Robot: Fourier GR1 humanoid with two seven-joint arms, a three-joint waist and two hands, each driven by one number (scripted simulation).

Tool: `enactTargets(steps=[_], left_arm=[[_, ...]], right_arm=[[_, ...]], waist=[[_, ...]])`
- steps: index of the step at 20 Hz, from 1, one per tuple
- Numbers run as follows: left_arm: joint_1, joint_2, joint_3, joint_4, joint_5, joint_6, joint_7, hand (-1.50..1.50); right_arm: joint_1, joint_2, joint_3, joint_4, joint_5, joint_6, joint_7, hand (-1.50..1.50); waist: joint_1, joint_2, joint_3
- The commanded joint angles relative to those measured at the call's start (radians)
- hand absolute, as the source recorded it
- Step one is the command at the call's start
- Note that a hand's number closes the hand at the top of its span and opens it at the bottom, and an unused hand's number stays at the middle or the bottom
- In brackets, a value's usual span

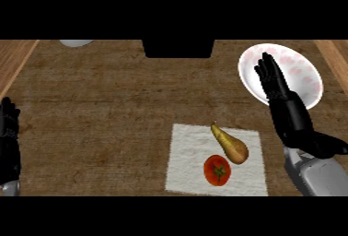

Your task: Pick the tomato from the placemat and place it in the bowl

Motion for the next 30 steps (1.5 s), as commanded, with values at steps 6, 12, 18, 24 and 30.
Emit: enactTargets(steps=[6, 12, 18, 24, 30], left_arm=[[-0.081, -0.161, -0.22, -0.055, 0.185, -0.268, 0.134, 0.0], [-0.123, -0.214, -0.274, -0.069, 0.239, -0.316, 0.211, 0.0], [-0.122, -0.206, -0.287, -0.086, 0.252, -0.347, 0.244, 0.0], [-0.126, -0.202, -0.276, -0.1, 0.256, -0.343, 0.255, 0.0], [-0.124, -0.197, -0.299, -0.127, 0.249, -0.369, 0.257, 0.0]], right_arm=[[0.248, -0.062, 0.095, -0.165, 0.221, -0.111, -0.108, 1.5], [0.527, 0.081, 0.148, -0.191, 0.395, -0.417, -0.276, -1.5], [0.729, -0.012, 0.304, -0.25, 0.799, -0.569, -0.123, -1.5], [0.909, -0.059, 0.227, -0.328, 1.082, -0.515, 0.199, -1.5], [0.956, 0.016, 0.276, -0.507, 1.311, -0.229, 0.524, -1.5]], waist=[[-0.134, -0.002, 0.008], [-0.075, 0.005, 0.012], [-0.047, 0.008, 0.006], [-0.045, 0.014, 0.001], [0.0, 0.02, 0.001]])
